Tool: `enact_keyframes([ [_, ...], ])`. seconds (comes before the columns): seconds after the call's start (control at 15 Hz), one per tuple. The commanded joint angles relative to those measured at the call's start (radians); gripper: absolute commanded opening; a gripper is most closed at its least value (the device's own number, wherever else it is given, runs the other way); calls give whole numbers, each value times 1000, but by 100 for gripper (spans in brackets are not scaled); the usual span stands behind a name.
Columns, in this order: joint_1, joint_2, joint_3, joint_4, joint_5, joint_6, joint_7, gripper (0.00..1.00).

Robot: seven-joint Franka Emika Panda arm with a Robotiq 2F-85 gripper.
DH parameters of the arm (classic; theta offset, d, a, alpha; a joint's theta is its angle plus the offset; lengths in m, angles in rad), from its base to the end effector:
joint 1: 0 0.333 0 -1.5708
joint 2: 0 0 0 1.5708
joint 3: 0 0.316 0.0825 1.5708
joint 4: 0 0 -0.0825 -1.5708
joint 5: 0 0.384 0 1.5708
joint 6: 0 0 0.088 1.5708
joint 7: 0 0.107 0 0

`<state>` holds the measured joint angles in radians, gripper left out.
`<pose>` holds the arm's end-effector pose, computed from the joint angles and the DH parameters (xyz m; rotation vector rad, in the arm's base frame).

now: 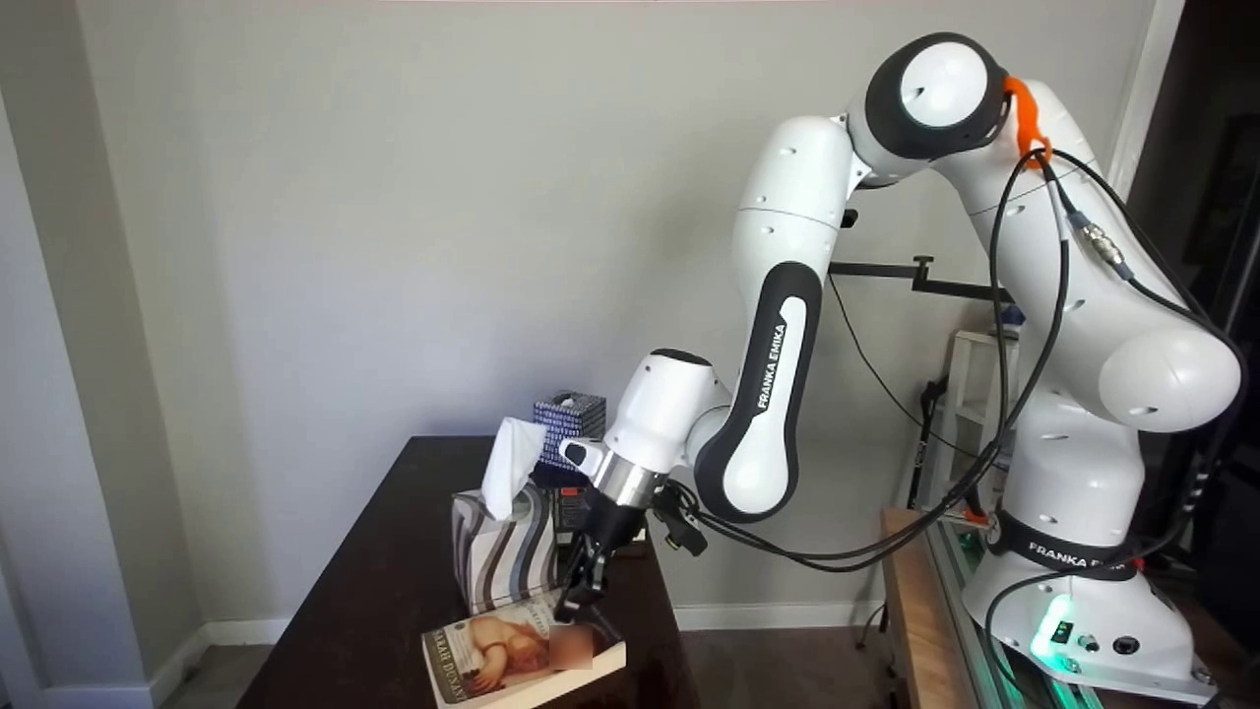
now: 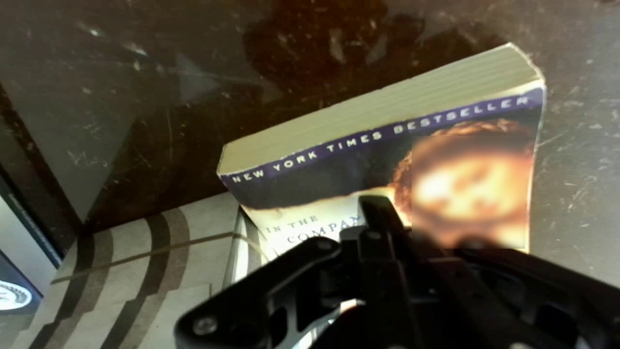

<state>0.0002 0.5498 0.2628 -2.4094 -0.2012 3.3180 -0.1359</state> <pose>0.4837 0.1601 0.1395 -2.8329 -0.7851 -0.5654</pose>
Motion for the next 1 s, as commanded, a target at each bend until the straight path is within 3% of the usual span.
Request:
enact_keyframes([
  [0.0, -41, -62, 0, -72, -19, -83, -19, 0],
  [0.33, -91, -127, 19, -130, -10, -167, -58, 0],
  [0.67, -107, -174, -4, -184, -7, -190, -104, 0],
  [0.93, -78, -202, -72, -214, -12, -179, -116, 0],
])
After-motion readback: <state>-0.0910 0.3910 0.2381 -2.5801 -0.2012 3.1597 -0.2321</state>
